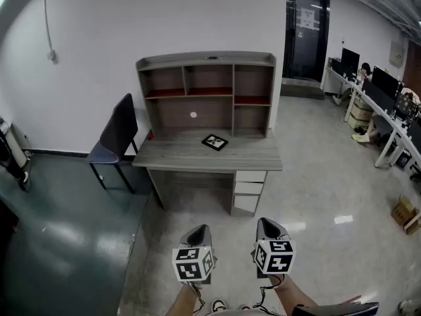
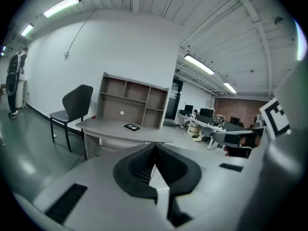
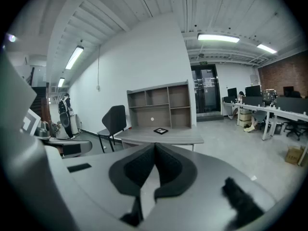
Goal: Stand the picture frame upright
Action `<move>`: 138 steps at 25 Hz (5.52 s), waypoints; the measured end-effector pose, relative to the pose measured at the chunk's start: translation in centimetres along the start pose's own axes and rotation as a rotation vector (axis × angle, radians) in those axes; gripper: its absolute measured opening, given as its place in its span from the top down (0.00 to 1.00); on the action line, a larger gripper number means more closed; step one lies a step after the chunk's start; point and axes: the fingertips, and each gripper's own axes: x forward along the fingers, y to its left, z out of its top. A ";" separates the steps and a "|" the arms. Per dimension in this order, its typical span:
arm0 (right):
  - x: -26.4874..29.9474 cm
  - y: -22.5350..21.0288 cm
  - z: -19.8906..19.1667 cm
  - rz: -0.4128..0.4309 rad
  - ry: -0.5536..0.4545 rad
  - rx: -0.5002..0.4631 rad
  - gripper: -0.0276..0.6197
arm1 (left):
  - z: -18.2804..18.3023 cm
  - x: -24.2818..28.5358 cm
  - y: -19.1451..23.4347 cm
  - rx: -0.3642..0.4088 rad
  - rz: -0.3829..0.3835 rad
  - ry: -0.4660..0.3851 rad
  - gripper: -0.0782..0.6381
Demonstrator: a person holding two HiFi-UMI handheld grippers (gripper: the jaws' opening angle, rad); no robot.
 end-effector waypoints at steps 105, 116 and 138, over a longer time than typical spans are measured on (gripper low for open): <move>40.2 -13.4 9.8 0.043 0.125 0.059 0.91 | 11.4 38.7 13.6 -0.017 0.135 0.068 0.87; 47.0 -15.4 13.8 0.040 0.110 0.057 0.91 | 16.1 46.0 15.0 0.000 0.122 0.048 0.87; 61.2 -15.5 20.8 0.095 0.090 0.024 0.91 | 23.5 57.7 20.8 0.003 0.151 0.023 0.87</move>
